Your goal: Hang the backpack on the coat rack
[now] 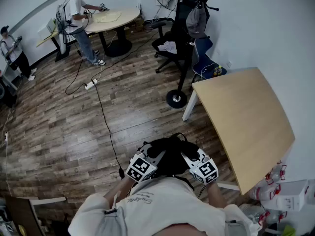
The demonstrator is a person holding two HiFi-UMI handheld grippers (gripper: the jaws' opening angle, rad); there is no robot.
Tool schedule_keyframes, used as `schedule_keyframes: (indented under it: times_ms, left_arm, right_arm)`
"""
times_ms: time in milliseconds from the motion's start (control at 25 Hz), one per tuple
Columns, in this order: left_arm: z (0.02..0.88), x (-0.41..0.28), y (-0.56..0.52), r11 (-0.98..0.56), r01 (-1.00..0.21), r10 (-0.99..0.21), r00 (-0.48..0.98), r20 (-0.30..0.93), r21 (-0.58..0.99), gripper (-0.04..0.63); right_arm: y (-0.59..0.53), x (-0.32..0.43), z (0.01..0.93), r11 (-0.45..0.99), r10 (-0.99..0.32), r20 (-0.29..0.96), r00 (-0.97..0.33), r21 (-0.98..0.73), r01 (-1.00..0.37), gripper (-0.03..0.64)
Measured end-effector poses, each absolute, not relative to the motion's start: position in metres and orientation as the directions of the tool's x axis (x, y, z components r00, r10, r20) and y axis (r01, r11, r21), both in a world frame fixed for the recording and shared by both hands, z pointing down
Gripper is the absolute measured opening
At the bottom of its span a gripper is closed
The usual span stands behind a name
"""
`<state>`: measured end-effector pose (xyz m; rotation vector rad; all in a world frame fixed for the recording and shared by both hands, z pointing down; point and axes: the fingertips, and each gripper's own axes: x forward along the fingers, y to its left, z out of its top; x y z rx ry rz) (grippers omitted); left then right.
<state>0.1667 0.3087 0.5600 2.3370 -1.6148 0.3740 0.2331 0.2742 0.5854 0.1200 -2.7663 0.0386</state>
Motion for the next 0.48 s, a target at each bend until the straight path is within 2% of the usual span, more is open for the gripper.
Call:
schedule_keyframes:
  times_ms: [480]
  left_arm:
    - [0.566, 0.121, 0.314, -0.348, -0.932, -0.863, 0.362, 0.352, 0.104, 0.041]
  right_arm:
    - [0.281, 0.189, 0.593, 0.995, -0.081, 0.38, -0.921, -0.022, -0.097, 0.031]
